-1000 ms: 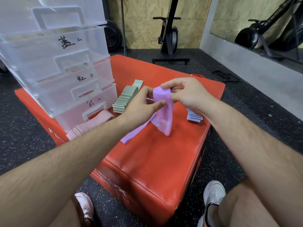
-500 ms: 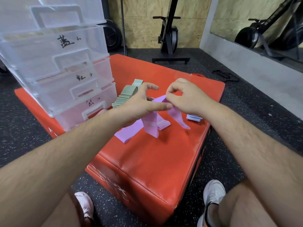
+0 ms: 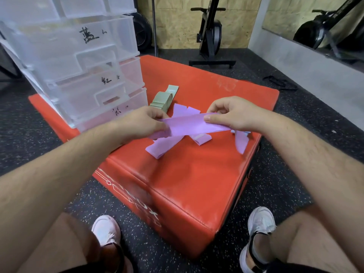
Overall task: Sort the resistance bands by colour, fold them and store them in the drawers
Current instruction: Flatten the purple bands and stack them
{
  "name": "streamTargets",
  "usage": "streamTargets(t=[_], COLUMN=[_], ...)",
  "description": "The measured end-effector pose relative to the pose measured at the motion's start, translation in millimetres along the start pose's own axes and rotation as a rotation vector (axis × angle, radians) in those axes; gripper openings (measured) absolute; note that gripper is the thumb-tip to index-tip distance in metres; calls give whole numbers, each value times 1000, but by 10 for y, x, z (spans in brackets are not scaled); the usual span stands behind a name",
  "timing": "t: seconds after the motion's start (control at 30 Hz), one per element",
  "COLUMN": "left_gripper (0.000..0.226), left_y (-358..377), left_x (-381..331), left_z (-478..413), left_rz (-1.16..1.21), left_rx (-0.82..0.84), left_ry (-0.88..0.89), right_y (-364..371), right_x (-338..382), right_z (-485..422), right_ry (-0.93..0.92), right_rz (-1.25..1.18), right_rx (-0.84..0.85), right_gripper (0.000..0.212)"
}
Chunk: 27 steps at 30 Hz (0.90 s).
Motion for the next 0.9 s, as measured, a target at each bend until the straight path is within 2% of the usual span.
streamTargets(t=[0.07,0.2,0.33,0.4,0.43,0.53,0.6,0.67,0.77,0.9], left_gripper=[12,8,18,17,15,14,10,7,6,11], left_y=[0,-26,-38,-53,-81,-163,-174,-130,-5,102], left_x=[106,263,437,484,492,470,471,461,412,470], left_z=[57,134,184,230,253,311,322,359,503,584], left_rz=[-26,92,134,122,98,17,22,3,-247,-357], left_rx=[29,72,96,69,31,-101,-133,-136,-217,-254], left_ry=[-6,-26,-57,-50,-36,43,123,245,472,539], right_y=[60,177,363,396,352,229,229,319,456,556], right_x=[-8,-86,-207,-262,-273,-250,-265,-293,-267,-327], right_z=[60,150,313,385,388,414,472,528,597,679], right_ry=[28,84,152,157,137,65,44,19,-14,22], right_rz=[-35,-87,-210,-174,-106,34,95,137,167,153], right_rx=[38,81,213,264,239,100,72,93,134,191], right_gripper=[17,18,21,22,19,16,12,12,17,26])
Point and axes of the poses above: each hand's wrist, its own z-axis away from the middle knuckle, its own y-axis out of the palm, x = y × z, the point moved 10 cm from there along -z, towards the middle knuckle, and after that the axes turned 14 degrees about -y, right-handed, at the moved point
